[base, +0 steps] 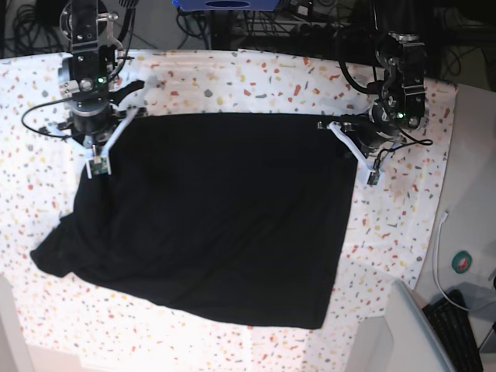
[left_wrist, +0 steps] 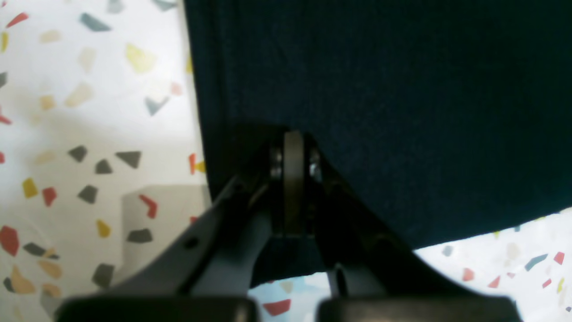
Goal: Layout the t-shirt on the table in an organized manner, then fold the t-shirt properly
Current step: 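Regrasp the shirt edge with the right gripper and pull it outward, then hold the shirt edge with both grippers and stretch it apart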
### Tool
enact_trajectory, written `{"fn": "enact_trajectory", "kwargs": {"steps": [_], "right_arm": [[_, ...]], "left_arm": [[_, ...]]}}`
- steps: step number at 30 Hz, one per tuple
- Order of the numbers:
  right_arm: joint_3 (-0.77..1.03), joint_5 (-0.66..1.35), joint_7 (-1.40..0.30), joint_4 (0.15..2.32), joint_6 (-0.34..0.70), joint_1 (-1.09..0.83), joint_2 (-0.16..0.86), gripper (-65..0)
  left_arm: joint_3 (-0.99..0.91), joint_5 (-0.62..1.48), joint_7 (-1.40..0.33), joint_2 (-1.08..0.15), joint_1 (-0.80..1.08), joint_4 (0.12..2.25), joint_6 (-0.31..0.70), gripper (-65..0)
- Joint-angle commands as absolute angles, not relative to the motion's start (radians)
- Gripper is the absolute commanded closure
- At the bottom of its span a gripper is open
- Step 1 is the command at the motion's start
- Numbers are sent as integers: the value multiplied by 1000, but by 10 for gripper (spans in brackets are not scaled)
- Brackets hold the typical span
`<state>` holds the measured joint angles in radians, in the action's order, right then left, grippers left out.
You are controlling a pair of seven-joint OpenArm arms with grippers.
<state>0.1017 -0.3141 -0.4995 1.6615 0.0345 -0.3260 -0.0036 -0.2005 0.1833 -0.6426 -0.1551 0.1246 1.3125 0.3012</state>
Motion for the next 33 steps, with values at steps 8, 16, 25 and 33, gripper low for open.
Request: {"fn": "enact_trajectory", "kwargs": {"steps": [8,16,25,33], "right_arm": [[498,-194,-486,1730,127,-309,8,0],[743,-94,-538,1527,211,-289,-1,0],[782,-93,-650,1572,251,-289,-81,0],[725,-93,-631,1836,397,-297,-104,-333]], "left_arm": [[-200,137,-690,-165,159,1316,277,0],[-205,137,-690,-165,186,1317,277,0],[-205,137,-690,-166,206,1328,277,0],[-205,137,-690,-166,206,1328,277,0]]}}
